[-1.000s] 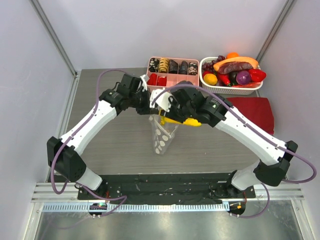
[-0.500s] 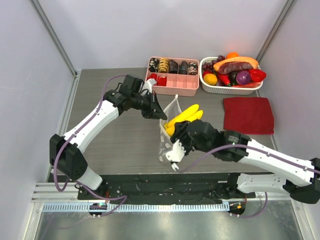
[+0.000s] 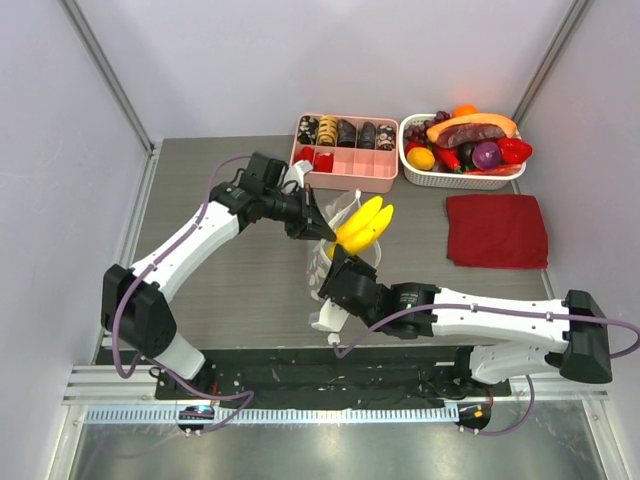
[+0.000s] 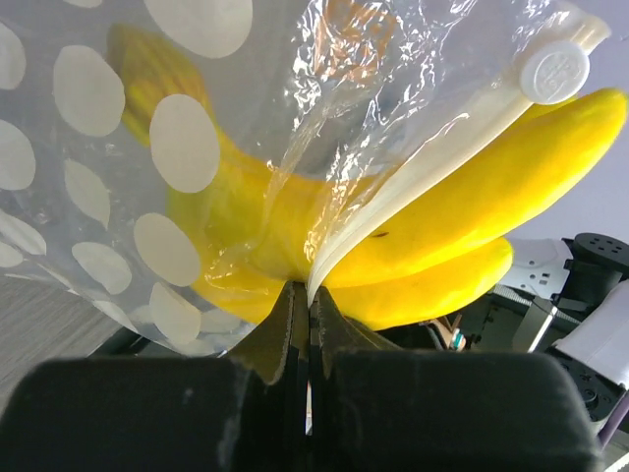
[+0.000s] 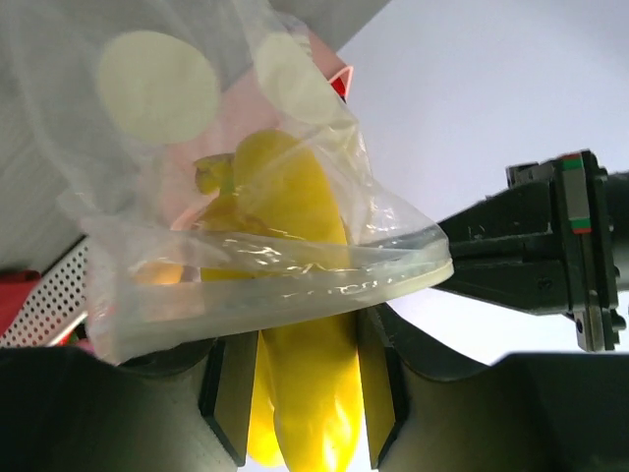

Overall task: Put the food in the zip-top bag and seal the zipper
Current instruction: Place the fake fruit in the zipper food storage bag.

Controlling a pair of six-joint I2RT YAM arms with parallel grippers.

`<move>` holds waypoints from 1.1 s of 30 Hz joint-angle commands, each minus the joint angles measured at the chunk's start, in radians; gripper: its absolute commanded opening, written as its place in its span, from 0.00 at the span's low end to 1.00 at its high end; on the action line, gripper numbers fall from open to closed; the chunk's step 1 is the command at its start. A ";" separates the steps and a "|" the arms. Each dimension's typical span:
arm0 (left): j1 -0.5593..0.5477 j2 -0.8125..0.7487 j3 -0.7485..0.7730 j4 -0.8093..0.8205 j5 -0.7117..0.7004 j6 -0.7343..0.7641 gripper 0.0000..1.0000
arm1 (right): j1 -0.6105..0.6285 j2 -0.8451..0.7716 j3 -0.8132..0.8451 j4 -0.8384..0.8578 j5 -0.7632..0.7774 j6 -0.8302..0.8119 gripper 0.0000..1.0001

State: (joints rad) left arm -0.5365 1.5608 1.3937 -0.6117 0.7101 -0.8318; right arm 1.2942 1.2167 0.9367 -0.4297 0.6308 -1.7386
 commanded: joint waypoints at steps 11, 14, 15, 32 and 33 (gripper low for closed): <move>0.056 -0.031 -0.122 0.239 0.199 -0.007 0.00 | 0.062 -0.222 -0.013 0.144 -0.075 0.066 1.00; 0.067 -0.035 -0.131 0.260 0.216 0.019 0.00 | 0.060 -0.223 0.089 0.082 -0.053 0.343 1.00; 0.070 -0.039 -0.142 0.270 0.226 0.023 0.00 | 0.059 -0.197 0.138 -0.002 -0.010 0.473 1.00; 0.096 -0.162 -0.286 0.510 0.335 0.019 0.00 | -0.871 -0.105 0.362 -0.412 -0.960 1.849 0.90; 0.096 -0.165 -0.283 0.510 0.331 0.017 0.00 | -0.887 -0.083 0.379 -0.440 -1.014 1.860 0.88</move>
State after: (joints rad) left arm -0.4488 1.4475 1.1065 -0.1848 1.0000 -0.8265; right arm 0.5087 1.0451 1.2716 -0.7975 0.0326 -0.0910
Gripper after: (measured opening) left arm 0.017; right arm 0.915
